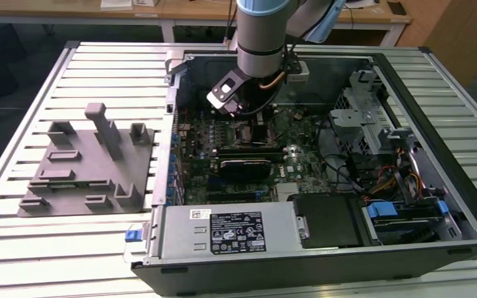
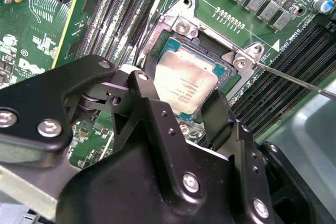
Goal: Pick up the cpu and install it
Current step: 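Place the cpu into insertion slot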
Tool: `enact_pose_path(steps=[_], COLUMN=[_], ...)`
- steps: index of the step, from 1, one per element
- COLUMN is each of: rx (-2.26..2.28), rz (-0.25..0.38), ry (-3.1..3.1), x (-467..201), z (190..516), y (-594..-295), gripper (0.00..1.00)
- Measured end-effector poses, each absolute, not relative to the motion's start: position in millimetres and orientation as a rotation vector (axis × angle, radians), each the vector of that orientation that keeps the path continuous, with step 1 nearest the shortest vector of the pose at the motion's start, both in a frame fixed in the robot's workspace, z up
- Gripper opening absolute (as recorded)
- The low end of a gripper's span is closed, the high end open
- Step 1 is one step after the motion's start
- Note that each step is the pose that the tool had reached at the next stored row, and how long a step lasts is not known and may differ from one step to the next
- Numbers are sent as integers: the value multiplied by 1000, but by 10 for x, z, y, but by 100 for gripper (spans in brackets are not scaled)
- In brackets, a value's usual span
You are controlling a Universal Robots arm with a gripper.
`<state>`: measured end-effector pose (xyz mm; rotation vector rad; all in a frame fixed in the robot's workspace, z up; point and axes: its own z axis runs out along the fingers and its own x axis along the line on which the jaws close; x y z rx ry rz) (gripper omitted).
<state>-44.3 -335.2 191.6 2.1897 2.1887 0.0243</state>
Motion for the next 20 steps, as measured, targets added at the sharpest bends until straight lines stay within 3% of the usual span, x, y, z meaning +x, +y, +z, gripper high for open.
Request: enact_pose_path(steps=[16, 18, 20], rx=[2190, 2190, 2190], rz=[25, 24, 24], ry=[2189, 2189, 2189], x=[-443, -443, -443], z=[2009, 2010, 2011], y=[-3352, -3352, -3352], gripper=[62, 60, 48])
